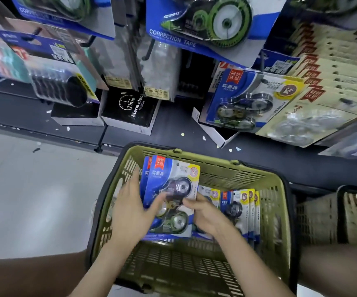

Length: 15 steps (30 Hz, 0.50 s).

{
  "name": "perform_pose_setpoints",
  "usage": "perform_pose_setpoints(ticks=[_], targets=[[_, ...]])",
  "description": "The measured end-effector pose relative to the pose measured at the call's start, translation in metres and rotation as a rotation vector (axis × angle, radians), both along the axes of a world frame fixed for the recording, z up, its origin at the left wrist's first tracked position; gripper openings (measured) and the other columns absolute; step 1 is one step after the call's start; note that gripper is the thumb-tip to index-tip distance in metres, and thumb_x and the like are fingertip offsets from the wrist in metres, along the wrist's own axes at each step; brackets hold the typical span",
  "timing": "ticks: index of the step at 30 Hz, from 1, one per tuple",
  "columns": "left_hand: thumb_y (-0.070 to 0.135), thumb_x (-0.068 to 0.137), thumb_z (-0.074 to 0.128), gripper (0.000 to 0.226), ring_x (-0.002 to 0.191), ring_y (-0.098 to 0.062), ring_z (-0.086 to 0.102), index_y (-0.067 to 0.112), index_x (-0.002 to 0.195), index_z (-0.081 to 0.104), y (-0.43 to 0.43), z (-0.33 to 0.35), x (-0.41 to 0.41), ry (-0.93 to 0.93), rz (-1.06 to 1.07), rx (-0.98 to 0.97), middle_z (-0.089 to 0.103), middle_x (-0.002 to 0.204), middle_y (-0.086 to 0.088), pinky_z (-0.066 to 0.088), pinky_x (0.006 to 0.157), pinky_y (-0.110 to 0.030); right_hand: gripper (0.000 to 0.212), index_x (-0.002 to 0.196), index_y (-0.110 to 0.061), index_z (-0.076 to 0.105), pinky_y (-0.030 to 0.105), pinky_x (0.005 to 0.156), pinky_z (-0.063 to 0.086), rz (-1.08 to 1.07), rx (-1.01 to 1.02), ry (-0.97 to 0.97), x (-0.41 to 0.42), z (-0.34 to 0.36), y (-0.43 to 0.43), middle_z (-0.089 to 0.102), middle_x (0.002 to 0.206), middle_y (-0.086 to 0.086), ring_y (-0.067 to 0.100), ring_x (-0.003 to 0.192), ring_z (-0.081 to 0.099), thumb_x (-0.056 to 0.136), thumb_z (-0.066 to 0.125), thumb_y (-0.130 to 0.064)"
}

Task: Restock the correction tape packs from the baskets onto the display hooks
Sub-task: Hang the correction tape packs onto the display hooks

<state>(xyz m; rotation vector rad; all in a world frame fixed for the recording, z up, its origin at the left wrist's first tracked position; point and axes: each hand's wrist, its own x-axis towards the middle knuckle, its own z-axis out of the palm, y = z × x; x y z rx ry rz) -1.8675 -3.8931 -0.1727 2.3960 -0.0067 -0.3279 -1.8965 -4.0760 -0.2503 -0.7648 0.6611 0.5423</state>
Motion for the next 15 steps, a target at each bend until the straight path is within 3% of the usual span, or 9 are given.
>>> perform_pose_setpoints(ticks=[2, 4, 6, 8, 11, 13, 15], targets=[[0.038, 0.079, 0.079, 0.072, 0.088, -0.006, 0.066, 0.026, 0.139, 0.040, -0.009, 0.003, 0.000, 0.159, 0.133, -0.211, 0.065, 0.109, 0.015, 0.051, 0.073, -0.023, 0.091, 0.116, -0.007, 0.065, 0.040, 0.081, 0.058, -0.024, -0.014, -0.014, -0.001, 0.011, 0.004, 0.073, 0.106, 0.014, 0.029, 0.094, 0.071, 0.035, 0.100, -0.025], [0.022, 0.076, 0.083, 0.054, 0.084, -0.008, 0.070, 0.029, 0.118, 0.049, -0.011, 0.001, 0.003, 0.289, 0.269, -0.411, 0.070, 0.102, 0.007, 0.057, 0.075, -0.028, 0.060, 0.115, -0.014, 0.064, 0.033, 0.077, 0.058, -0.044, -0.107, -0.030, -0.005, 0.025, 0.003, 0.074, 0.103, 0.006, 0.029, 0.102, 0.069, 0.061, 0.089, -0.021], [0.019, 0.076, 0.083, 0.048, 0.088, -0.017, 0.071, 0.033, 0.108, 0.050, -0.011, -0.004, 0.005, 0.320, 0.307, -0.472, 0.071, 0.103, 0.002, 0.058, 0.083, -0.046, 0.040, 0.116, -0.023, 0.058, 0.015, 0.071, 0.054, -0.096, -0.451, -0.090, -0.017, 0.027, -0.003, 0.069, 0.103, -0.007, 0.016, 0.102, 0.067, 0.082, 0.076, -0.014], [0.021, 0.077, 0.082, 0.046, 0.092, -0.022, 0.071, 0.038, 0.103, 0.048, -0.012, -0.007, 0.005, 0.315, 0.307, -0.484, 0.069, 0.105, 0.003, 0.057, 0.084, -0.053, 0.038, 0.115, -0.024, 0.054, 0.008, 0.075, 0.048, -0.335, -0.870, -0.111, -0.037, 0.012, -0.020, 0.063, 0.103, -0.006, 0.017, 0.101, 0.063, 0.085, 0.073, -0.009], [0.022, 0.076, 0.084, 0.048, 0.095, -0.023, 0.069, 0.040, 0.103, 0.048, -0.010, -0.011, 0.008, 0.281, 0.334, -0.500, 0.067, 0.106, 0.003, 0.056, 0.086, -0.055, 0.029, 0.108, -0.017, 0.057, 0.019, 0.078, 0.044, -0.588, -1.222, 0.073, -0.065, -0.016, -0.048, 0.062, 0.098, 0.005, 0.034, 0.097, 0.062, 0.085, 0.073, -0.009], [0.029, 0.071, 0.087, 0.053, 0.095, -0.024, 0.069, 0.042, 0.105, 0.048, -0.007, -0.014, 0.010, 0.276, 0.334, -0.490, 0.067, 0.108, 0.003, 0.056, 0.085, -0.056, 0.034, 0.115, -0.008, 0.059, 0.029, 0.079, 0.042, -0.516, -1.387, 0.224, -0.075, -0.027, -0.061, 0.066, 0.103, 0.011, 0.035, 0.099, 0.065, 0.086, 0.074, -0.015], [0.042, 0.063, 0.089, 0.057, 0.094, -0.025, 0.070, 0.046, 0.102, 0.047, -0.006, -0.016, 0.010, 0.276, 0.341, -0.471, 0.067, 0.108, 0.004, 0.056, 0.083, -0.057, 0.038, 0.120, -0.004, 0.059, 0.029, 0.074, 0.041, -0.383, -1.505, 0.292, -0.076, -0.029, -0.066, 0.069, 0.106, 0.014, 0.035, 0.099, 0.066, 0.088, 0.072, -0.020]])
